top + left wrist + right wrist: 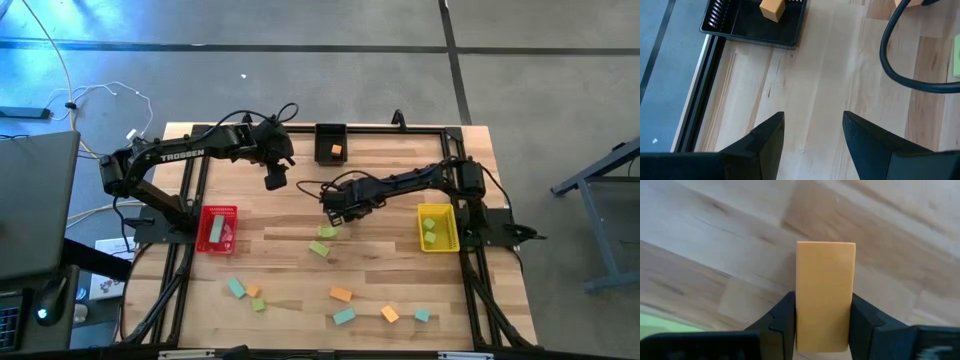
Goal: Sort & place blocks by color
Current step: Put the orange block into the black bin
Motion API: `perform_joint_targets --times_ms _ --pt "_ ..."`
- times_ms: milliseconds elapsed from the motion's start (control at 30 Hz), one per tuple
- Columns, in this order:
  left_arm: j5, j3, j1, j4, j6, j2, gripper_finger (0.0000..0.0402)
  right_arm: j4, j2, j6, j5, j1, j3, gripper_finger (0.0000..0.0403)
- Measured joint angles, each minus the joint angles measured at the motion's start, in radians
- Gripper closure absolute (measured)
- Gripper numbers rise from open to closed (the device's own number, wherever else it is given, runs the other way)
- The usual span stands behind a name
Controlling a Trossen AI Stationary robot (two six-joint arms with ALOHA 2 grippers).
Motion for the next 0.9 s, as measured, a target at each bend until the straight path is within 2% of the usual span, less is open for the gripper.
perform_joint_targets --times_ms 167,400,667,900 --pt "-0.002 0.0 0.0 0.0 -0.006 0.0 0.0213 0.052 -0.048 -0.083 0.038 -0.019 0.0 0.0298" --pt "-0.051 0.0 0.0 0.001 -0.113 0.0 0.0213 0.209 -0.093 -0.283 0.077 -0.108 0.0 0.0298" --pt "-0.053 0.0 0.0 -0.041 -0.228 0.0 0.0213 0.404 -0.094 -0.503 0.047 -0.219 0.0 0.0296" --pt "-0.051 0.0 0.0 -0.072 -0.296 0.0 0.0213 0.515 -0.094 -0.58 0.046 -0.319 0.0 0.0293"
